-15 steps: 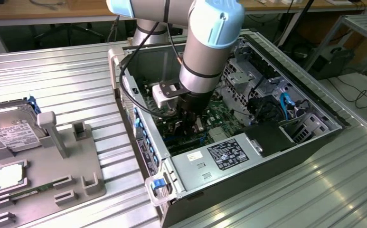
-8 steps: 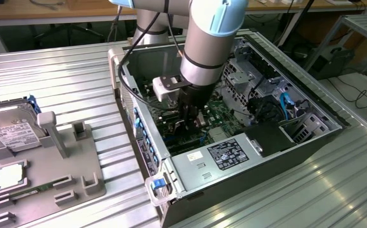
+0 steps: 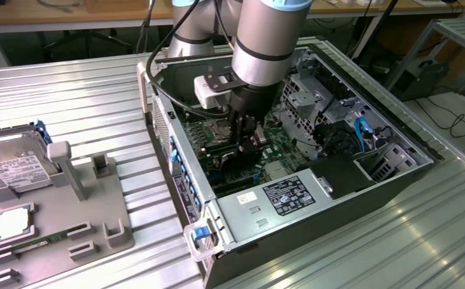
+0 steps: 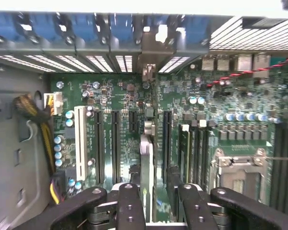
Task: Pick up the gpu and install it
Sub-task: 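Insert the gpu into the slot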
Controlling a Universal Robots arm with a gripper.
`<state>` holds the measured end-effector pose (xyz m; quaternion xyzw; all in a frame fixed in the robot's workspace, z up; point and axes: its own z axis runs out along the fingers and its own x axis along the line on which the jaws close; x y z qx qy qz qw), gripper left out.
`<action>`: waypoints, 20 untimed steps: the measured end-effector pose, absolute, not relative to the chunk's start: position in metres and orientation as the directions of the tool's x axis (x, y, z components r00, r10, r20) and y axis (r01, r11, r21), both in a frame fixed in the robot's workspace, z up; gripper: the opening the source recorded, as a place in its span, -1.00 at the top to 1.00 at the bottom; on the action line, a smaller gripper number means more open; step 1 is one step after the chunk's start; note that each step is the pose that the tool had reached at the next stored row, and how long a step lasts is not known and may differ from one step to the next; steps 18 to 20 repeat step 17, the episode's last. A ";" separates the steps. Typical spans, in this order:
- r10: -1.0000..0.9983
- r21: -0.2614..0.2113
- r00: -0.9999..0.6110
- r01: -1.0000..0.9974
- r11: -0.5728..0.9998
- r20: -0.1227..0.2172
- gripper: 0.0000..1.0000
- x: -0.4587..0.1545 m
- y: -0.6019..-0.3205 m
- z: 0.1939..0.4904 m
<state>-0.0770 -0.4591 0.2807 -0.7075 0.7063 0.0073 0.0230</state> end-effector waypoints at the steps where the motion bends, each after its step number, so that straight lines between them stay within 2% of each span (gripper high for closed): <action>1: -0.999 -0.024 0.002 -1.000 -0.001 -0.040 0.29 -0.077 -0.459 0.281; 4: -0.999 -0.024 0.002 -1.000 -0.001 -0.040 0.33 -0.077 -0.459 0.281; 5: -0.999 -0.024 0.002 -1.000 -0.001 -0.040 0.47 -0.077 -0.459 0.281; 6: -0.999 -0.024 0.002 -1.000 -0.001 -0.040 0.47 -0.077 -0.459 0.281; 9: -0.999 -0.024 0.002 -1.000 -0.001 -0.040 0.79 -0.077 -0.459 0.281; 20: -0.999 -0.024 0.002 -1.000 -0.001 -0.040 0.79 -0.077 -0.459 0.281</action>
